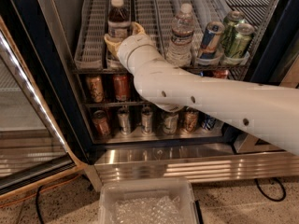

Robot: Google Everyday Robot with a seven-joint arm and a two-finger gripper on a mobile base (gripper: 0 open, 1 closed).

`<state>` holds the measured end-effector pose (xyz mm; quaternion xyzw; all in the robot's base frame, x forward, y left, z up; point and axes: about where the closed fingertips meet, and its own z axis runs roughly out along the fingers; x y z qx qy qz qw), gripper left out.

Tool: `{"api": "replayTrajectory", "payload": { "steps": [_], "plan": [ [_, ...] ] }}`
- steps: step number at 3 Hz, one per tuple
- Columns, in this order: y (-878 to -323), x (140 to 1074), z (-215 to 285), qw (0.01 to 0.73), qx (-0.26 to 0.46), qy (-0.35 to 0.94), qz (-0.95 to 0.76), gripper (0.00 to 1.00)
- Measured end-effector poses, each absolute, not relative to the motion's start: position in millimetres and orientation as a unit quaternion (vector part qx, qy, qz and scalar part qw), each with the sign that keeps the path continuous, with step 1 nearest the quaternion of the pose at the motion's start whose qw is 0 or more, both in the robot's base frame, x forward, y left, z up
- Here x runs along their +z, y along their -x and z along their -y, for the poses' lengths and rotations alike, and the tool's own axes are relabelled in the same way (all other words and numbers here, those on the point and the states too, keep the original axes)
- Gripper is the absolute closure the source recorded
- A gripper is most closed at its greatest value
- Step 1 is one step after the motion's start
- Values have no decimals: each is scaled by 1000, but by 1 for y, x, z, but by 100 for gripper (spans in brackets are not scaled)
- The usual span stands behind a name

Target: Pick blue plastic bottle from top shelf of fridge

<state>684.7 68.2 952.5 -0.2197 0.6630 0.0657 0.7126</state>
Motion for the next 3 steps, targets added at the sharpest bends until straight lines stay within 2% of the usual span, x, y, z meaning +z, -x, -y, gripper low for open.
{"api": "replayTrajectory", "payload": {
  "steps": [1,2,3],
  "plan": [
    [-693,950,-69,712,66,215,-666,52],
    [-692,950,-69,712,66,215,-666,39],
    [-683,949,-76,710,74,215,-666,19]
  ]
}}
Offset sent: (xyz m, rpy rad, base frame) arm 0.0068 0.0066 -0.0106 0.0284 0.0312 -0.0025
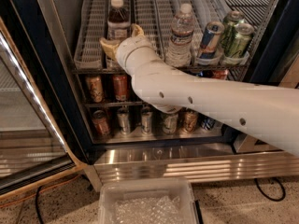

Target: Pick blue plastic bottle from top shelf of fridge

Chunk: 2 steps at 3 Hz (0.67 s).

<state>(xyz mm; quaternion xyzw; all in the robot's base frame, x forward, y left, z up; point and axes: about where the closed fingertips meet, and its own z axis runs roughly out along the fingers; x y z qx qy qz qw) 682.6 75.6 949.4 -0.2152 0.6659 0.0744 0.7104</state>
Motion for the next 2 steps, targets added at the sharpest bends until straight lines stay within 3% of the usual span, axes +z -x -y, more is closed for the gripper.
{"api": "replayTrajectory", "payload": {
  "steps": [1,2],
  "plan": [
    [-675,949,-78,710,77,215,-666,0],
    [-675,949,-78,710,77,215,-666,27]
  ]
}}
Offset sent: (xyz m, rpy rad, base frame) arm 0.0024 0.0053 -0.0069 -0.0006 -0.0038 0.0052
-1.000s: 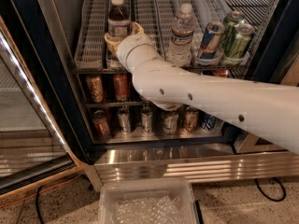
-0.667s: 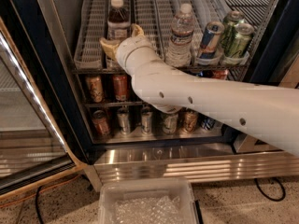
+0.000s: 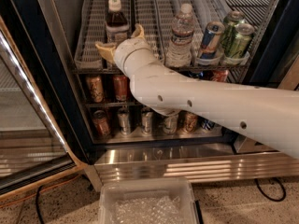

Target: Pick blue plastic bottle from top shelf of fridge

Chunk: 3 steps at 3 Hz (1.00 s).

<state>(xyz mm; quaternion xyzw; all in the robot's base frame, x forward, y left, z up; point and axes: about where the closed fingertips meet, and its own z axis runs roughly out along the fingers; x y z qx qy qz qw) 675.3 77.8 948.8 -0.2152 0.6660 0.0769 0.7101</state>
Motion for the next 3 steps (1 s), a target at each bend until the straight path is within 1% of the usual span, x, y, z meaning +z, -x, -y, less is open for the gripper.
{"api": "replayTrajectory", "payload": {
  "steps": [1,2,3],
  "plan": [
    [-698,945,-76,713,66,209,-666,34],
    [-704,943,-75,713,64,207,-667,35],
    [-707,942,-75,712,65,204,-668,41]
  ]
}}
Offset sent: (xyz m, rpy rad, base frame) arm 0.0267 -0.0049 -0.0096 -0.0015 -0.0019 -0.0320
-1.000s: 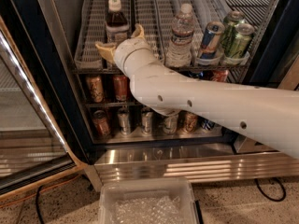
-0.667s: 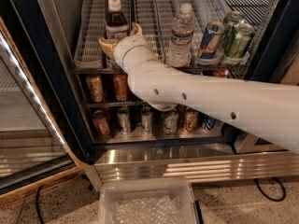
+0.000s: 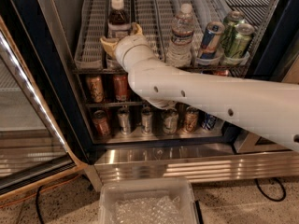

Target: Pick blue plastic bottle from top shelf of fridge

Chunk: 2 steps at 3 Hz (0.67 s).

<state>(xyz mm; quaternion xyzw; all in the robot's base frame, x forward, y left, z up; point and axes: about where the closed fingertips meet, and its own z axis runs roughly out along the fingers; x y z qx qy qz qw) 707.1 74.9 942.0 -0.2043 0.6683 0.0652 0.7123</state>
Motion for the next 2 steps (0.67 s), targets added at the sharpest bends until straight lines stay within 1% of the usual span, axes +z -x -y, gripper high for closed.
{"api": "replayTrajectory", "payload": {
  "steps": [2],
  "plan": [
    [-707,942,-75,712,65,204,-668,88]
  ]
}}
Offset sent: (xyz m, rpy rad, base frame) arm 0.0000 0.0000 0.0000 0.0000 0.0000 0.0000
